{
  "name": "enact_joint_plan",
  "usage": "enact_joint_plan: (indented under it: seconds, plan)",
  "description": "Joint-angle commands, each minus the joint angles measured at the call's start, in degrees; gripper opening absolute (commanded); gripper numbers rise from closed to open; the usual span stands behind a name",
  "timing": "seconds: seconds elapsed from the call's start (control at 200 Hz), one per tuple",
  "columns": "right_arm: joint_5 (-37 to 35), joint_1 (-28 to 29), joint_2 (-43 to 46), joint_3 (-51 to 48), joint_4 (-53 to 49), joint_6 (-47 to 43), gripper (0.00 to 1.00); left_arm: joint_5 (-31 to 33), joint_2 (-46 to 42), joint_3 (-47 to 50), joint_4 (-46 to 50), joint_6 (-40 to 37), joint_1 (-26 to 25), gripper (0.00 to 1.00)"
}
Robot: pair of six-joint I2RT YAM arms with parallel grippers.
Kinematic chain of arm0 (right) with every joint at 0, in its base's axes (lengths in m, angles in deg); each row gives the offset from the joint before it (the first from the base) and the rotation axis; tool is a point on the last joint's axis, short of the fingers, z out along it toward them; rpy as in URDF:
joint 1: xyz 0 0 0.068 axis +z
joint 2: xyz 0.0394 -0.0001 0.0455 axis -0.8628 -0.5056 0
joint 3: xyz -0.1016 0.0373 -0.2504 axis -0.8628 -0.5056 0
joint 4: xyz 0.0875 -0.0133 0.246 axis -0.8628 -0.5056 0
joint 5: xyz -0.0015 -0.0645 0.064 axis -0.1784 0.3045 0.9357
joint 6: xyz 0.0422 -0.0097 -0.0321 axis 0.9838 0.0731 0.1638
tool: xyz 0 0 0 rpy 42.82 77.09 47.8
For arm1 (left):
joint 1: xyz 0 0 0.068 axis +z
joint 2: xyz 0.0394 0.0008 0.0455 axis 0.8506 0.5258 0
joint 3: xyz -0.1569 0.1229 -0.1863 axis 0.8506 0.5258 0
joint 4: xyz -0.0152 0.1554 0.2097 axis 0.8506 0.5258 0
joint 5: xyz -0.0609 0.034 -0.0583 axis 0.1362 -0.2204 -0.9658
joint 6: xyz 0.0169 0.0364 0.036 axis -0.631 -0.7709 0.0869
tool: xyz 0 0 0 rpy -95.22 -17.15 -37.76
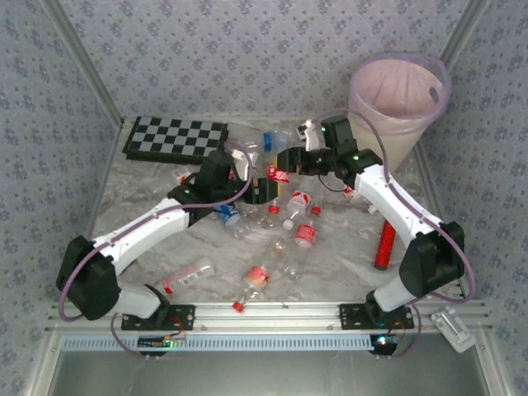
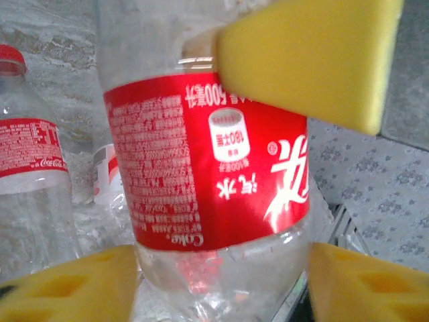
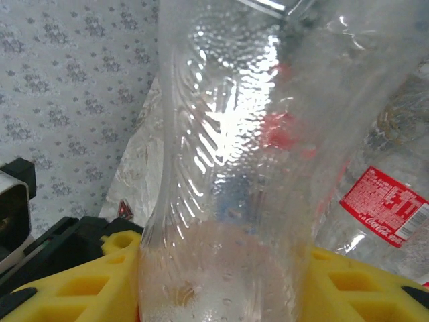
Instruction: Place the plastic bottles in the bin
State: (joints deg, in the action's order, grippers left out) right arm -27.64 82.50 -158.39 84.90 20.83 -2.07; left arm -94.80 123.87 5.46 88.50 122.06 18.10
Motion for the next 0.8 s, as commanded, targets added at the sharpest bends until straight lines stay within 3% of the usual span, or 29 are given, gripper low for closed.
enact_joint_plan:
  seconds: [0.0,0.145,0.325,0.59,0.795]
  plan:
    - [-1.54,-2.20,3.20,3.68,0.61,-1.45,0.50,1.52,-0.71,-3.55,4.52,-3.79,-0.58,0.89]
    - [-7.62,-6.28,5.36,11.04,-7.02,-7.59,0.49,5.22,-3.00,-7.15,14.44,-8.60,-0.53,0.99]
    - [-18.50,-14.27,7.88,20.75,-11.95,-12.51,0.44,16.66,-6.35,-7.93,29.44,-10.56,-0.60,1.00]
    - [-31.22,-26.36,7.11,26.95,-2.47,-12.16,0.30,25.91,-7.18,-7.58,46.01,-10.76,-0.56,0.96]
    - [-40.31,-30.65,0.71,31.33,3.28,-15.83,0.27,26.65,-7.79,-6.89,48.70,-9.71,-0.55,0.96]
